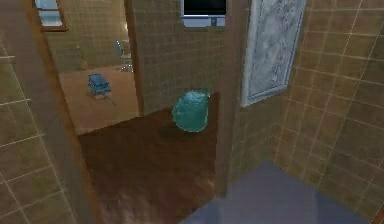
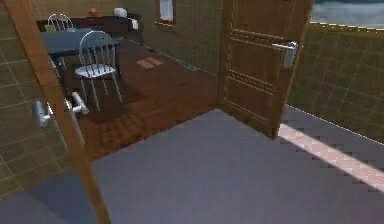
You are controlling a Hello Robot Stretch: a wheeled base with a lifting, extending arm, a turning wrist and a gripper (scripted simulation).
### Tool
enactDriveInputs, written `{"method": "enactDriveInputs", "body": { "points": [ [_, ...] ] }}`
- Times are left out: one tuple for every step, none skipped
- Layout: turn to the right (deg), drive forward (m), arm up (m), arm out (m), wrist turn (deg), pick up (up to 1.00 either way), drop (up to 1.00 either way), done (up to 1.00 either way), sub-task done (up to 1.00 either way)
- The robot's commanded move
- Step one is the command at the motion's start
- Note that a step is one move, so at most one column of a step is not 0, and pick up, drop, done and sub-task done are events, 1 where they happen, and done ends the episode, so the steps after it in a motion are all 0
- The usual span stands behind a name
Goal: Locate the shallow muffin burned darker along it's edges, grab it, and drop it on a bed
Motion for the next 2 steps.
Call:
{"method": "enactDriveInputs", "body": {
  "points": [
    [0.0, 1.0, 0.0, 0.0, 0.0, 0.0, 0.0, 0.0, 0.0],
    [-6.0, 0.0, 0.0, 0.0, 0.0, 0.0, 0.0, 0.0, 0.0]
  ]
}}
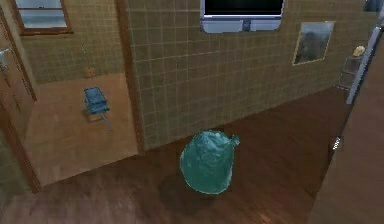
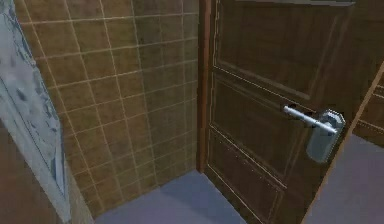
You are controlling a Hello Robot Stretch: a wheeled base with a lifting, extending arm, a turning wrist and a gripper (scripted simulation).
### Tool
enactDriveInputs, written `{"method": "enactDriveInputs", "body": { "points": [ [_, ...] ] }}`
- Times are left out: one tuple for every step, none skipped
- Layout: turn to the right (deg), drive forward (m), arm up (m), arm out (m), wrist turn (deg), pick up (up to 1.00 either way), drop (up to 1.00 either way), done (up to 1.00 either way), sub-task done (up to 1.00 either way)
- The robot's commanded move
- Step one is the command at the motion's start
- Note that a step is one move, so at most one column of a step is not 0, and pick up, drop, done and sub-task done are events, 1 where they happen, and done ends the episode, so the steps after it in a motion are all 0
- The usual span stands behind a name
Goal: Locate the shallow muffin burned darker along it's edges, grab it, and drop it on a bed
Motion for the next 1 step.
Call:
{"method": "enactDriveInputs", "body": {
  "points": [
    [0.0, 0.25, 0.0, 0.0, 0.0, 0.0, 0.0, 0.0, 0.0]
  ]
}}
